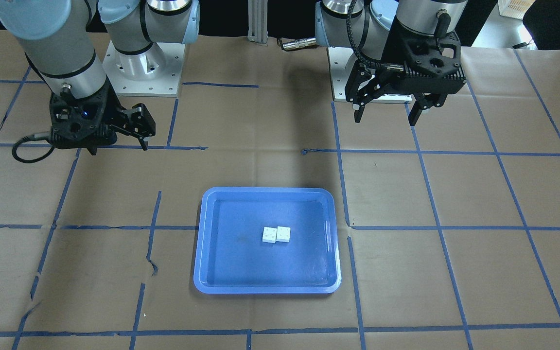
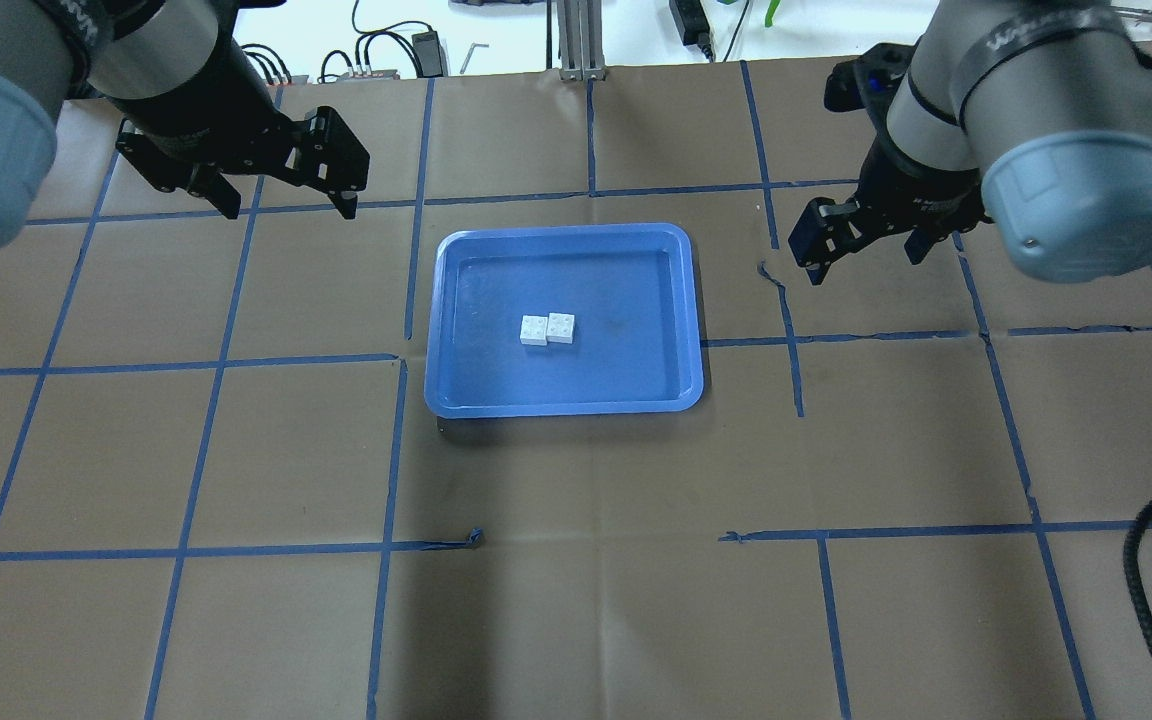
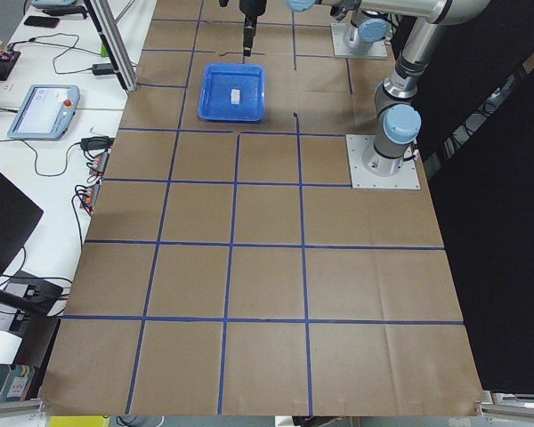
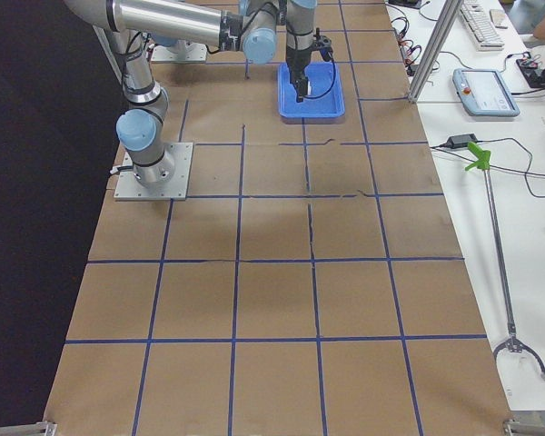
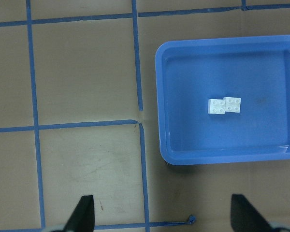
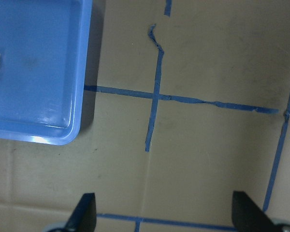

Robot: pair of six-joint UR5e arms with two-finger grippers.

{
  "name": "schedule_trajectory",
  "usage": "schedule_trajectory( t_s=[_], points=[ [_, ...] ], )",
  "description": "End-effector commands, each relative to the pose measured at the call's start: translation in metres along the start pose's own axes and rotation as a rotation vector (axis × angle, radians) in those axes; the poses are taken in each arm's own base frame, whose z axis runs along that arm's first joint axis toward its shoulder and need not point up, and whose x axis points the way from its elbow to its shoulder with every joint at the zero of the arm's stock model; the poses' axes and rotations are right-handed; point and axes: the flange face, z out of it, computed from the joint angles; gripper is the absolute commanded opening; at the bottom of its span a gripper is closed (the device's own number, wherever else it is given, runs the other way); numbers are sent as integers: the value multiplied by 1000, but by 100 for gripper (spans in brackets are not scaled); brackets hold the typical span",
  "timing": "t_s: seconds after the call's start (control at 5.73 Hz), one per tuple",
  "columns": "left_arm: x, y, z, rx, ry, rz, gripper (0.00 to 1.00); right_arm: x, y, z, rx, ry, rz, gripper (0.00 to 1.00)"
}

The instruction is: Assemble white blocks and place on blue tray

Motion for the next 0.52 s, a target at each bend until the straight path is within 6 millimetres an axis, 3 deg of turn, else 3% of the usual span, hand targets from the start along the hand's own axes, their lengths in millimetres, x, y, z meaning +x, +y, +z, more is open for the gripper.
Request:
schedule_trajectory(
  t_s=[0.0,0.35],
  points=[
    [-1,0,0,-1,0,-1,100,-1,6,-67,-58,-2,126,100],
    [0,0,0,1,0,0,100,-1,4,-71,-49,-4,128,100]
  ],
)
